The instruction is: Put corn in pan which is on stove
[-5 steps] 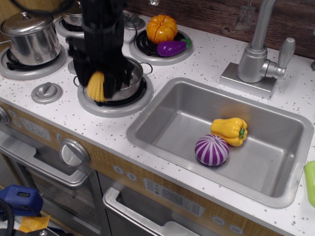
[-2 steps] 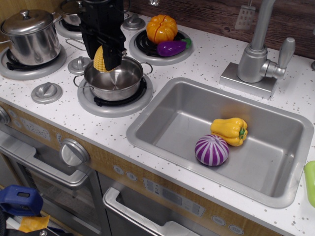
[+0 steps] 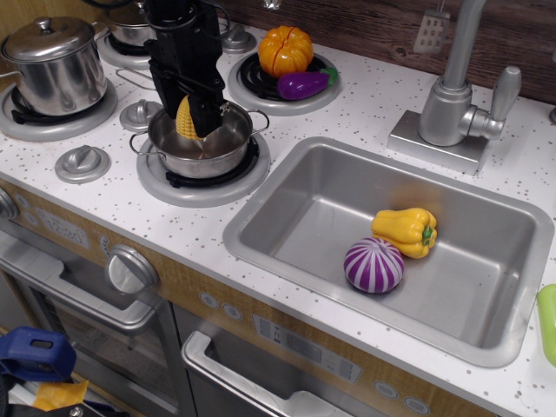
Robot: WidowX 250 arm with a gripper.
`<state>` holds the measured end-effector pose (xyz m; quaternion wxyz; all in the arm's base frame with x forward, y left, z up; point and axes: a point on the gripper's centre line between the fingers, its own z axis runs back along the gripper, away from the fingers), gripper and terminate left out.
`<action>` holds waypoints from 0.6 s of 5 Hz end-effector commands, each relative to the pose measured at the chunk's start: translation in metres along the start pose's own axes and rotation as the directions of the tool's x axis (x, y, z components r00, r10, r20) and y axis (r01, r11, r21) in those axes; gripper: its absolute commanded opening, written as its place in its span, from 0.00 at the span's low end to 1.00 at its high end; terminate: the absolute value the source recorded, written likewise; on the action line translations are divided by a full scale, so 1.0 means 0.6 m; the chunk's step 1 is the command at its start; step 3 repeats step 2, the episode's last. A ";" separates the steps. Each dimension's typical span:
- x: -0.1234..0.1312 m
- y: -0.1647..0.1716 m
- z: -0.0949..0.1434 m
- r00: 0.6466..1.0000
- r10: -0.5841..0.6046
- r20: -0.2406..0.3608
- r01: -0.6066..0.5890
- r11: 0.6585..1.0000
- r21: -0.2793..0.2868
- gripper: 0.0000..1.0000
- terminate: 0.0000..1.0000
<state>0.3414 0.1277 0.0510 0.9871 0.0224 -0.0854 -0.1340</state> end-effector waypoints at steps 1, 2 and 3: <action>-0.001 0.013 0.012 1.000 0.001 0.031 -0.001 1.000 0.020 1.00 0.00; -0.001 0.013 0.012 1.000 0.001 0.031 -0.001 1.000 0.020 1.00 1.00; -0.001 0.013 0.012 1.000 0.001 0.031 -0.001 1.000 0.020 1.00 1.00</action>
